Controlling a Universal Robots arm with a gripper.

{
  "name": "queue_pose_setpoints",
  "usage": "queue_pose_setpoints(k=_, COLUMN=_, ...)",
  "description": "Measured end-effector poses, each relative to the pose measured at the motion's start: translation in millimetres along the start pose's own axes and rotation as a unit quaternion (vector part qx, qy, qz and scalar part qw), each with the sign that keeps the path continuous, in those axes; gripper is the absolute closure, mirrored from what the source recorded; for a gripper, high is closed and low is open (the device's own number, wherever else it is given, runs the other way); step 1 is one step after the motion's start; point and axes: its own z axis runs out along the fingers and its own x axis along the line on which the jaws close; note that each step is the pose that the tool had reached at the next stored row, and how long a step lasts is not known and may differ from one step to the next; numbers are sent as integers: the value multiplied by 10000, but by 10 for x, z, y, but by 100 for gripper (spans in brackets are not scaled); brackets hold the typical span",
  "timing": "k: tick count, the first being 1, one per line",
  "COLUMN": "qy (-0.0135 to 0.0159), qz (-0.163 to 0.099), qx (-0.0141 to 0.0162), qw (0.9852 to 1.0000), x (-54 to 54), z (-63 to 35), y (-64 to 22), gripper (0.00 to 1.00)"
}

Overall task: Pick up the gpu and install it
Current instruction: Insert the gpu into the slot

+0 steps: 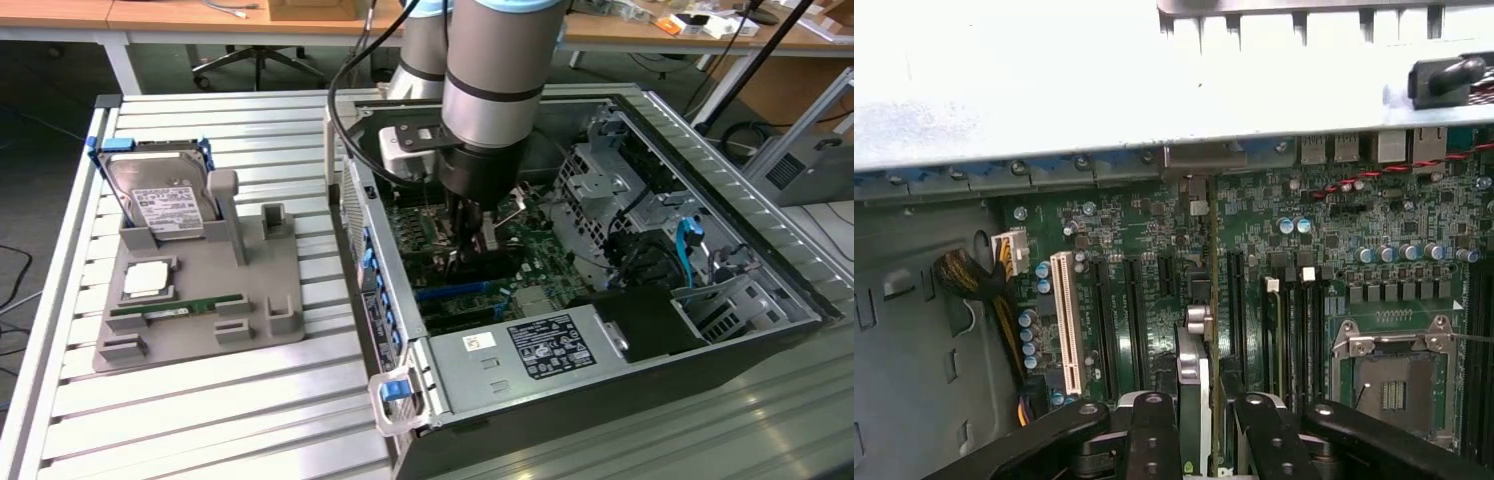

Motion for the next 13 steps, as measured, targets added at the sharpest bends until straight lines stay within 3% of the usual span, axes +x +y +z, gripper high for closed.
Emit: queue_pose_setpoints(k=13, qy=-1, qz=0, qx=1, qw=10000, x=1, z=71, y=11, gripper=73)
